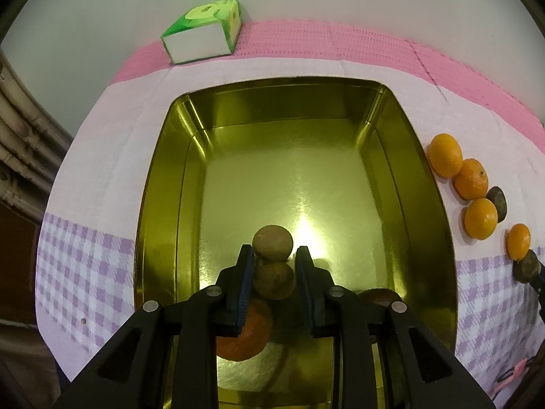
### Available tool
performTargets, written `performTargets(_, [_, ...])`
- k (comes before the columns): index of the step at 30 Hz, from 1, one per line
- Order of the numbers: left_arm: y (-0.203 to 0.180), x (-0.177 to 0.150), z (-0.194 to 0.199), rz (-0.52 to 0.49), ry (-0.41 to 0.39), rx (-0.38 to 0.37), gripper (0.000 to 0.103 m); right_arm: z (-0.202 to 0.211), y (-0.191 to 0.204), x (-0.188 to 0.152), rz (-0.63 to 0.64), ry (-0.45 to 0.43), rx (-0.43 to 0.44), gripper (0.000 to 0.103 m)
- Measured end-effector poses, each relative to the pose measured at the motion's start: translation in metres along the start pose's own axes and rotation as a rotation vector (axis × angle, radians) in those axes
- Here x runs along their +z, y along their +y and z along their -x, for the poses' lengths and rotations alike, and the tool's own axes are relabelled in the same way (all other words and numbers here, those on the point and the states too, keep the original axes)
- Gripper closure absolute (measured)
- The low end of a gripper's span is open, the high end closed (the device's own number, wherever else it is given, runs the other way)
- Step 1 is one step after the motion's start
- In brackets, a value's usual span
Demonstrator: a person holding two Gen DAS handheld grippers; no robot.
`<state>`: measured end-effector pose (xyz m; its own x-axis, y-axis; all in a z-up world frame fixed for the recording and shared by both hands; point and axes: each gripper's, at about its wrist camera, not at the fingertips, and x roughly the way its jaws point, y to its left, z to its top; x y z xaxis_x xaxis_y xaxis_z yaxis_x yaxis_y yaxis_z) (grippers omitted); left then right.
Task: Organize fruits
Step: 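Place the two longans into the gold tin with the left gripper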
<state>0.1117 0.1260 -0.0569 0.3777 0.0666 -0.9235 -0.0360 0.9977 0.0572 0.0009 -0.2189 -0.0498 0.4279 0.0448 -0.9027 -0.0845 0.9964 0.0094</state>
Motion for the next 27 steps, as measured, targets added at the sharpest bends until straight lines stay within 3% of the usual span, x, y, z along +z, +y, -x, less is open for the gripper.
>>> performTargets(7, [0.002,-0.003,0.014,-0.010,-0.020,0.011,0.074,0.000,-0.001,0.001,0.006,0.002,-0.017,0.078])
performTargets(13, [0.007,-0.010,0.032,-0.018,-0.046,0.021,0.059,0.001,-0.003,0.001,0.003,-0.002,-0.024,0.078])
performTargets(18, [0.015,-0.019,0.049,-0.026,-0.079,0.032,0.039,0.001,-0.002,0.000,-0.007,-0.006,-0.031,0.079])
performTargets(27, [0.025,-0.037,0.070,-0.046,-0.132,0.071,0.029,0.011,-0.022,0.008,-0.041,-0.021,-0.050,0.079])
